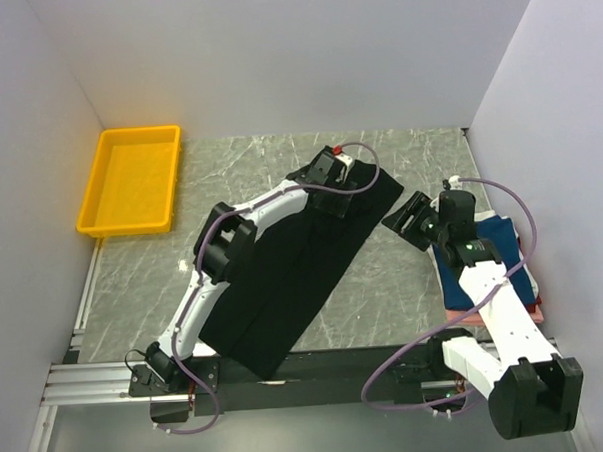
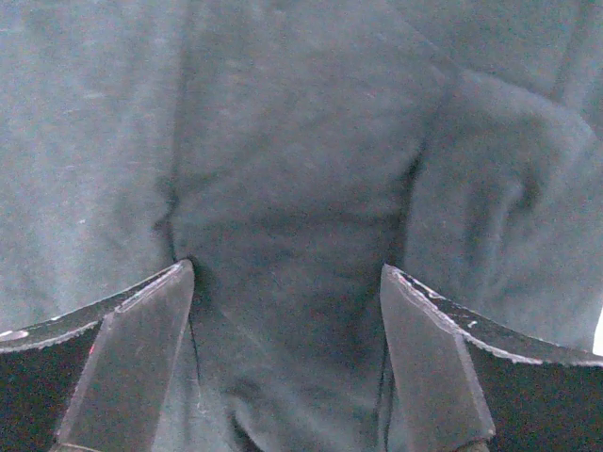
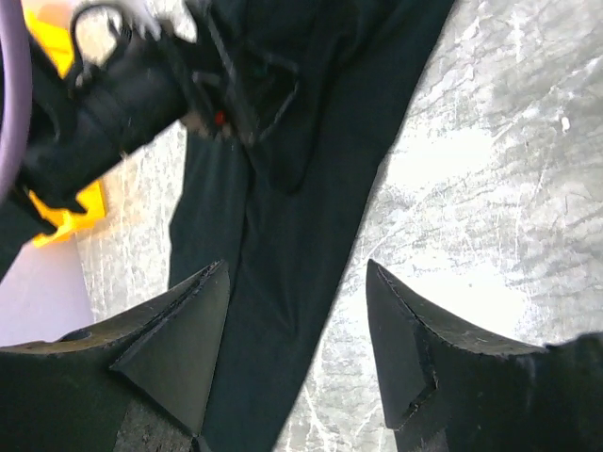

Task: Fold and stack the t-shirts
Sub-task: Fold the tshirt

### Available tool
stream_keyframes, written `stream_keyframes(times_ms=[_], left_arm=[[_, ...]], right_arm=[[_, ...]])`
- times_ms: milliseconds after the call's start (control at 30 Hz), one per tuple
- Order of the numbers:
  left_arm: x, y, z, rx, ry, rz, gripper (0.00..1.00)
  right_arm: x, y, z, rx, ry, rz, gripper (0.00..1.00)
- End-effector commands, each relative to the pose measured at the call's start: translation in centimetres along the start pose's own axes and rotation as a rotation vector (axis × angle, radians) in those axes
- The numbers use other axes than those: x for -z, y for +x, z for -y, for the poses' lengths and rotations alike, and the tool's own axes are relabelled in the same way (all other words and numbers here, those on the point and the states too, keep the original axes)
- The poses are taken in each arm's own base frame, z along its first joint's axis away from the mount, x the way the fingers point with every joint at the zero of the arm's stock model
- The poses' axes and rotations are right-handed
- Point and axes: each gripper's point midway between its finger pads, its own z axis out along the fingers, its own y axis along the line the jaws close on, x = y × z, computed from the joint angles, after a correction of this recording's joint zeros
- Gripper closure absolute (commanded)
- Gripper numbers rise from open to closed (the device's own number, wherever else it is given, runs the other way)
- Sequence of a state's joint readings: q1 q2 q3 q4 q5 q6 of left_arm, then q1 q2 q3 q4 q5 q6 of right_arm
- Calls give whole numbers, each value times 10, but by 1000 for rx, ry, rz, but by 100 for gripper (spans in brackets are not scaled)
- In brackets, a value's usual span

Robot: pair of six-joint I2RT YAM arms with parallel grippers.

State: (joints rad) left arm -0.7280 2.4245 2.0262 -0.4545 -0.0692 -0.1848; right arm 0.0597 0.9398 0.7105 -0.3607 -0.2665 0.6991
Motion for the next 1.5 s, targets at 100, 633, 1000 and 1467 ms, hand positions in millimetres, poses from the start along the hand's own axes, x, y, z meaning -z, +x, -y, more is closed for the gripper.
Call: stream_keyframes(times_ms=[100, 633, 1000, 1467], left_arm=[[-37, 24, -54, 279, -236, -94, 16], [2, 26, -219, 1118, -302, 40, 12], [67, -65, -204, 982, -96, 277, 4], [220, -38, -179, 980, -107, 421, 5]], right_arm=[[-11, -8, -5, 53, -17, -13, 33], [-55, 6, -10, 107, -20, -161, 34], [-54, 89, -46, 261, -72, -329, 35], [-14, 264, -73, 301, -190, -610, 35]])
